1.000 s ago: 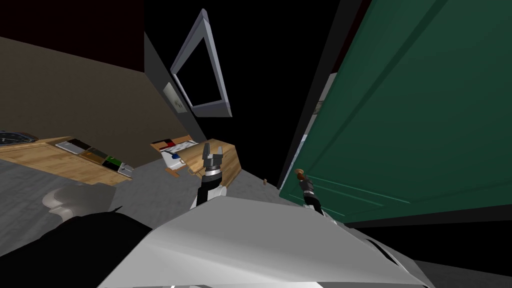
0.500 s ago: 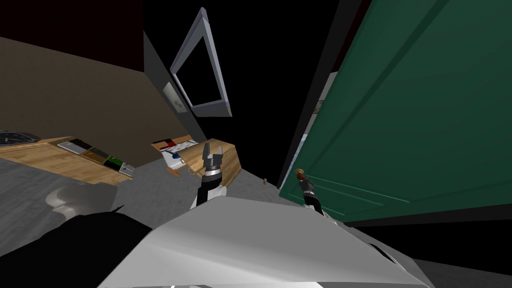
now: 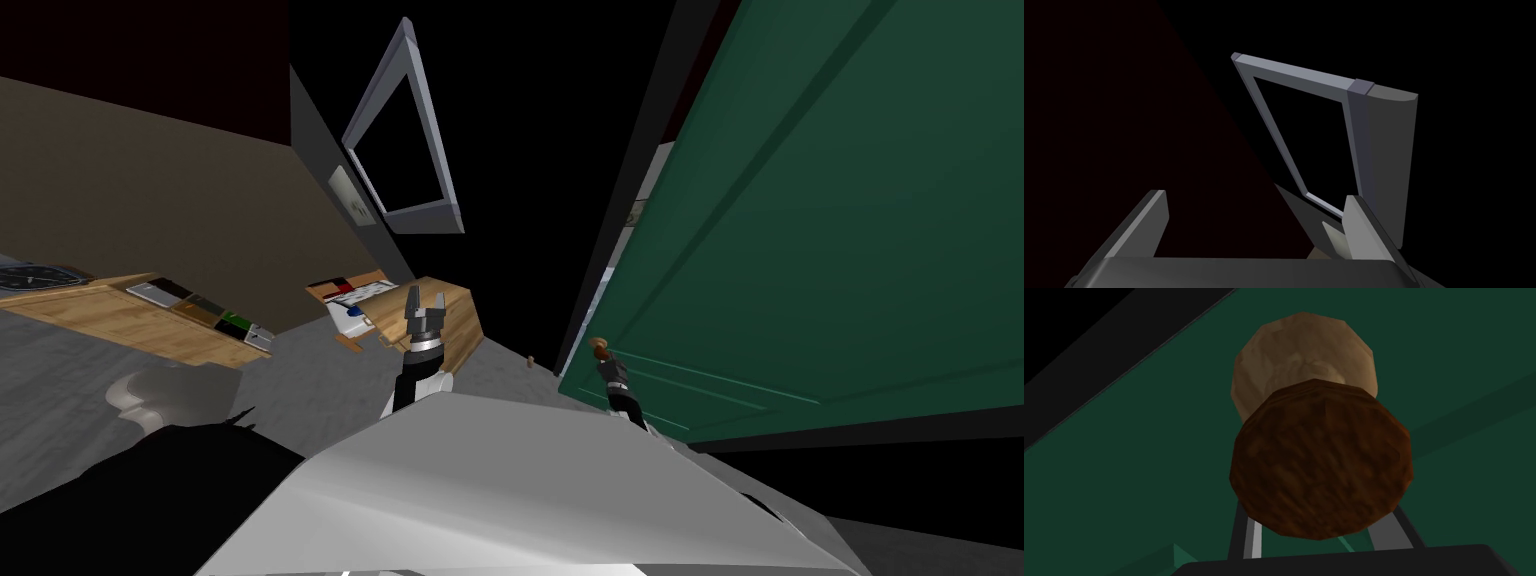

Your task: Pull the door open

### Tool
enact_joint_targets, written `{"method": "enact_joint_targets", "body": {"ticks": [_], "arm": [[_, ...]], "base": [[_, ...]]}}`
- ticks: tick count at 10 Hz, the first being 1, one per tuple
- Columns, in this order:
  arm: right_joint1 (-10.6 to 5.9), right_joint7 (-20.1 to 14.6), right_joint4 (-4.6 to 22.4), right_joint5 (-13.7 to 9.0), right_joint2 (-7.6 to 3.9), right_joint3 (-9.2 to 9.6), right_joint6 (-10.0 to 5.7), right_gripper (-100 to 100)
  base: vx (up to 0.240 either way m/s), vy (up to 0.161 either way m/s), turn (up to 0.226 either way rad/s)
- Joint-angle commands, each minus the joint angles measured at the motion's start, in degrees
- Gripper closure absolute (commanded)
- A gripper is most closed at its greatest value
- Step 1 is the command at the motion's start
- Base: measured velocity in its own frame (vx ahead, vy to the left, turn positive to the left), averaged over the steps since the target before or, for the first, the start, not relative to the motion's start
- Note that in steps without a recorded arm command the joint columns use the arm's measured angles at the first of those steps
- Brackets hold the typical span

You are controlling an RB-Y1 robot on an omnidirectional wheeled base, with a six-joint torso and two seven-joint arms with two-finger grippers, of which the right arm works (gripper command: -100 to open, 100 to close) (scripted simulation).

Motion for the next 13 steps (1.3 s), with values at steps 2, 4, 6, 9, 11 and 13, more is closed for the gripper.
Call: {"method": "enact_joint_targets", "body": {"ticks": [2,4,6,9,11,13], "arm": [[-2.0,-4.0,2.3,-0.4,0.12,1.04,-1.87,100],[-2.0,-4.1,2.3,-0.4,0.12,1.04,-1.87,100],[-2.02,-6.5,2.2,-0.8,0.06,1.48,-1.86,100],[-2.04,-8.9,2.2,-1.3,0.0,1.93,-1.85,100],[-2.07,-11.3,2.2,-1.7,-0.05,2.36,-1.83,100],[-2.09,-13.7,2.2,-2.1,-0.1,2.76,-1.82,100]], "base": [[-0.019,-0.006,0.017],[-0.01,-0.003,-0.006],[-0.019,-0.004,0.012],[-0.012,-0.005,0.009],[-0.021,-0.004,0.012],[-0.01,0.003,-0.006]]}}
